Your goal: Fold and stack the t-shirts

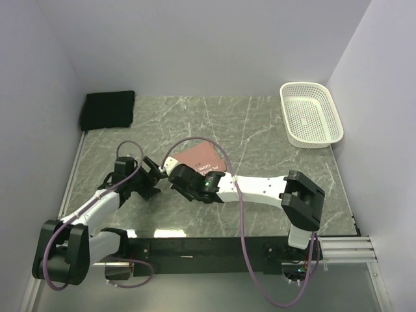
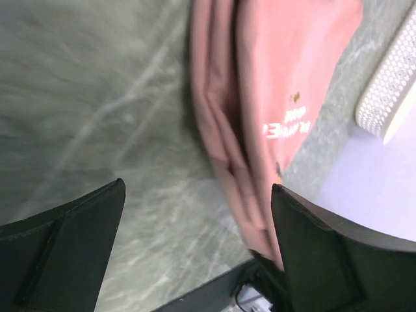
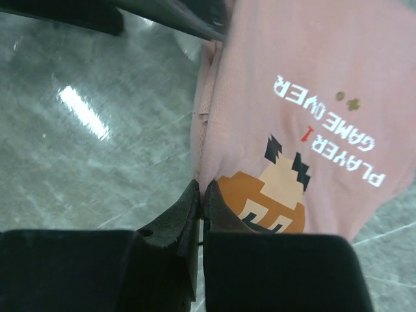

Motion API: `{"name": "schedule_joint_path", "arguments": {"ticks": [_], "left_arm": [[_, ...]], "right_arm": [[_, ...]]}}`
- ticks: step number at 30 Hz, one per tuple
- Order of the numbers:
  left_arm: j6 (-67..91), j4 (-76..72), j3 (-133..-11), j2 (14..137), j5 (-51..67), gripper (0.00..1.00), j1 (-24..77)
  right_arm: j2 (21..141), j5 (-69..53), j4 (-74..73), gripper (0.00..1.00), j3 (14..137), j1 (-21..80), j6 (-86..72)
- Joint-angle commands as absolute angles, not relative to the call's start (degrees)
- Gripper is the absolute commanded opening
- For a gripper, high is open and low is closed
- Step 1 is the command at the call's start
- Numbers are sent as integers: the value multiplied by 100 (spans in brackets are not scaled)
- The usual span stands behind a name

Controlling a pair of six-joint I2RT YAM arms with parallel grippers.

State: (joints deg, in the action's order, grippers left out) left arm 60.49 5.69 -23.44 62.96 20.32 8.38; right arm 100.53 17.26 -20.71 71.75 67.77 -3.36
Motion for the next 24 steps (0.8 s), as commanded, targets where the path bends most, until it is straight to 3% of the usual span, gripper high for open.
{"name": "schedule_joint_path", "arguments": {"ticks": [1, 14, 24], "left_arm": [[6863, -376, -2259, 6415, 2005, 99, 1151], [7910, -1230, -1776, 6776, 1249, 99, 1915], [8218, -1608, -1758, 7198, 932, 90, 2346]], "right_arm": [[9835, 1477, -1767, 0, 7032, 6741, -501], [9747, 1266, -1617, 0, 6899, 6671, -659], [9791, 1116, -1556, 0, 6873, 6645, -747]]}}
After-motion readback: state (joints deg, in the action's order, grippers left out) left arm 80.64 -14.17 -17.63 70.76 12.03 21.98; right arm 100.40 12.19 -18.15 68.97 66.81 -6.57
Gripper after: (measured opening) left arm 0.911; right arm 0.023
